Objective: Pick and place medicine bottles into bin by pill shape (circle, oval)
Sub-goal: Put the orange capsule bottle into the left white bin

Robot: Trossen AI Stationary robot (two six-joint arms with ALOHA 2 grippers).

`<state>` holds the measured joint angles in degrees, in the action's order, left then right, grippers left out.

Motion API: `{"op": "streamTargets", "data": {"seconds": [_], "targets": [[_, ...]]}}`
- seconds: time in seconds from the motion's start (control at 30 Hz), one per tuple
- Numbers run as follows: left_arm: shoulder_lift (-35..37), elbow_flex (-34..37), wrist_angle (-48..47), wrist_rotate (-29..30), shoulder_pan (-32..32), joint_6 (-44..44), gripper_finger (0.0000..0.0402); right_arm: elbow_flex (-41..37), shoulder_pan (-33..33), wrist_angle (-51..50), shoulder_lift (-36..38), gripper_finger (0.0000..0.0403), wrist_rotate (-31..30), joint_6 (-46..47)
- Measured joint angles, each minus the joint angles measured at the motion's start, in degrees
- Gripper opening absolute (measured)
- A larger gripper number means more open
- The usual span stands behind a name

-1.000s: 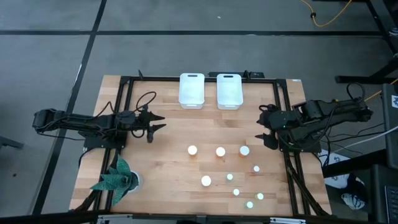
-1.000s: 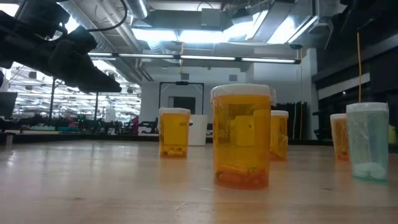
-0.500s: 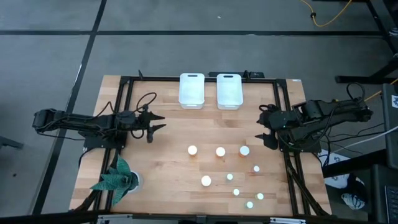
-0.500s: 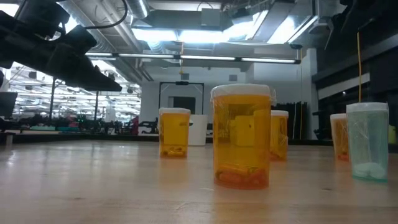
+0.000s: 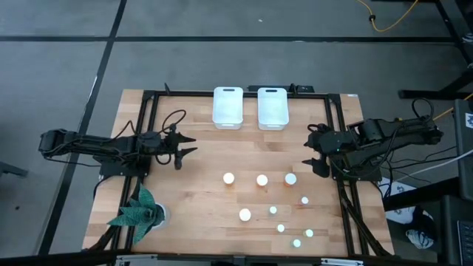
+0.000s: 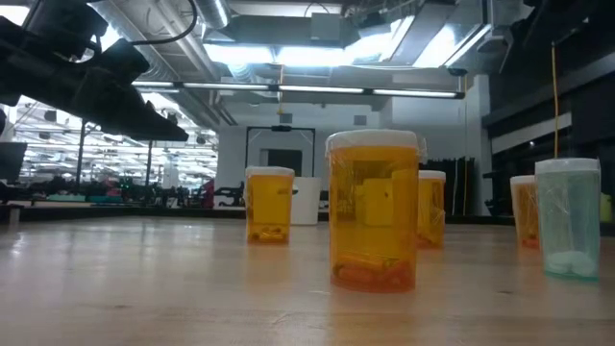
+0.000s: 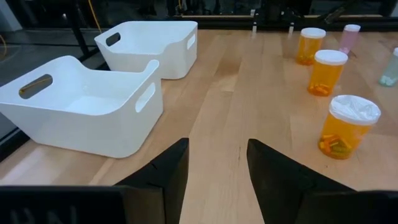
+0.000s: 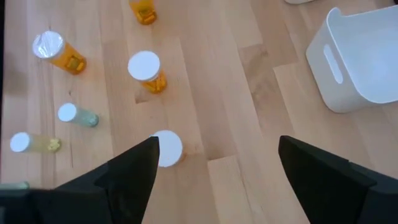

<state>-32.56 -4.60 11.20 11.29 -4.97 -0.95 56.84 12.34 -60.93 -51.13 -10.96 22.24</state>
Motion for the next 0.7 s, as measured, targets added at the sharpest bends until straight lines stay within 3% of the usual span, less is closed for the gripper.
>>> {"op": "streamTargets", "data": {"seconds": [0.53,0.7], "targets": [[0.0,0.0,0.1,0.0,0.0,-0.4,0.0155,0.0,0.0,-0.1,0.0,0.0330,0.0,1.4],[0.0,0.0,0.1,0.0,0.0,-4.6,0.0155,0.0,0.0,-0.1,0.0,0.0330,0.0,1.4]]}}
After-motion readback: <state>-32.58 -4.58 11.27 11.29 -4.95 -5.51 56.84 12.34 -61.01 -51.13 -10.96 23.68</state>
